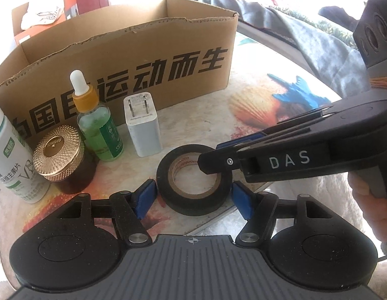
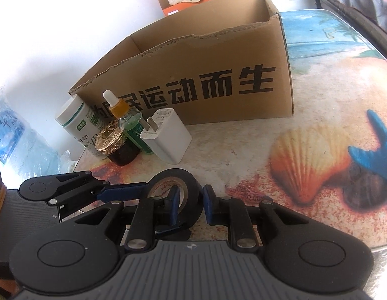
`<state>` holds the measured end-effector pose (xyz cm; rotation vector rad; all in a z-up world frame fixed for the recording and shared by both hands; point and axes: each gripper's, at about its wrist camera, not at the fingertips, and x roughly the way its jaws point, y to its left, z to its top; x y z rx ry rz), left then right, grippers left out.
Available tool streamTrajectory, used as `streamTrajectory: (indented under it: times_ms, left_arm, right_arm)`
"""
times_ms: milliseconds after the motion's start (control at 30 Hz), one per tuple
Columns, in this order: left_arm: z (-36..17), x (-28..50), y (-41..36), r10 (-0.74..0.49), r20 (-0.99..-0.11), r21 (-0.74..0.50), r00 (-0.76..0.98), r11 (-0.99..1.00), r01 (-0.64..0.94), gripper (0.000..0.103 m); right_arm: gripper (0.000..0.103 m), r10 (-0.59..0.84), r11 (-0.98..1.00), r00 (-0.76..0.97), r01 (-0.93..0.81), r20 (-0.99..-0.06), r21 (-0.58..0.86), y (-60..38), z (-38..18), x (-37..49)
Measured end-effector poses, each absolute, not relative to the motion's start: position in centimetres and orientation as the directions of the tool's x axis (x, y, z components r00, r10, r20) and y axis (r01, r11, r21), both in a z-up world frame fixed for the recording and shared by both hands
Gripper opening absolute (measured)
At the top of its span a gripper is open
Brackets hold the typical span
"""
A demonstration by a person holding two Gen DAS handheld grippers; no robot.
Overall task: Organize rigid objects
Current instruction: 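Grasp the black electrical tape roll with the right gripper, then carry the tape roll into the box and open the right gripper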
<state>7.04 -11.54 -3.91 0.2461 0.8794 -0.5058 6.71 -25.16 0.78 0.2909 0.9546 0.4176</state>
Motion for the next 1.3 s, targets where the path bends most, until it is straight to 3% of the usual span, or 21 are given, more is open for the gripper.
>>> streamTrajectory:
  times_ms: [1300]
  left_arm:
    - [-4.1, 7.9, -11.9, -0.318, -0.765, 0.011, 0.559, 0.862, 0.506, 0.067]
  right_arm:
    - [0.024, 0.442, 0.897, 0.522, -0.259, -0.730, 0.358, -24.3, 0.7, 7.3]
